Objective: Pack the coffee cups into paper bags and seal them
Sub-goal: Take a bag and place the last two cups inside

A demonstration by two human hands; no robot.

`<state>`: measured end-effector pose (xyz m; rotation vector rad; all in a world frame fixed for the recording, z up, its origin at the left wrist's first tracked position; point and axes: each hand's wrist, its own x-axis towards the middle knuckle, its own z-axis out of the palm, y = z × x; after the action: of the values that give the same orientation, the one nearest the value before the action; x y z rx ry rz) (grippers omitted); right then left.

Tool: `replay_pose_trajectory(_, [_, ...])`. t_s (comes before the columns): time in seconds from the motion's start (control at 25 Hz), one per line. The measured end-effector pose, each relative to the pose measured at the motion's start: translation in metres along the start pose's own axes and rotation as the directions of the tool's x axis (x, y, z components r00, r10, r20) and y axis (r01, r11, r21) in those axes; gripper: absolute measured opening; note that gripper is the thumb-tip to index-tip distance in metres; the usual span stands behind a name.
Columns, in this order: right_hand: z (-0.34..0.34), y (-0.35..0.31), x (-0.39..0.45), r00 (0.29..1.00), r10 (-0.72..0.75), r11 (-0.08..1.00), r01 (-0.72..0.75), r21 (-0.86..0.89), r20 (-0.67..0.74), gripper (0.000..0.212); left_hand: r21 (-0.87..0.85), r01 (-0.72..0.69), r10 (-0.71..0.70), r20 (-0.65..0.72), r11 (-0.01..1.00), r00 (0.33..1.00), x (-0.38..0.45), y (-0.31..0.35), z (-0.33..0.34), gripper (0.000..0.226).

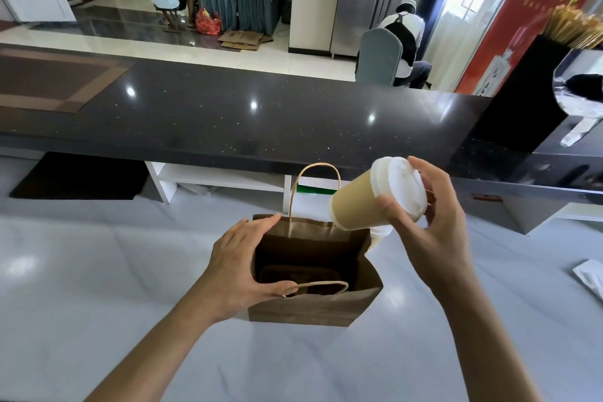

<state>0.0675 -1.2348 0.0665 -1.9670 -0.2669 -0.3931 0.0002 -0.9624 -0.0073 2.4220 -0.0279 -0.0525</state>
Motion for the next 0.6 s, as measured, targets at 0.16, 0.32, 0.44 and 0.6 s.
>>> replay_pose_trajectory(0.16, [0.018, -0.004, 0.001, 0.94, -0.004, 1.0, 0.003, 0.003, 0.34, 0.068, -0.02, -0.013, 0.014, 0.005, 1.0, 1.0, 0.0, -0.003, 0.0, 0.106])
replay_pose_trajectory(0.32, [0.039, 0.007, 0.0, 0.842, 0.025, 0.995, 0.033, -0.096, 0.54, 0.073, -0.019, -0.004, 0.004, 0.0, 1.0, 1.0, -0.001, -0.002, -0.001, 0.107])
replay_pose_trajectory(0.44, [0.052, 0.014, 0.003, 0.785, 0.049, 0.987, 0.057, -0.151, 0.617, 0.075, -0.028, 0.017, -0.018, -0.028, 0.999, 0.999, -0.001, 0.001, -0.001, 0.107])
replay_pose_trajectory(0.6, [0.068, 0.022, 0.007, 0.696, 0.088, 0.96, 0.132, -0.248, 0.713, 0.077, -0.032, 0.008, -0.008, -0.009, 0.999, 1.0, -0.001, -0.001, 0.0, 0.109])
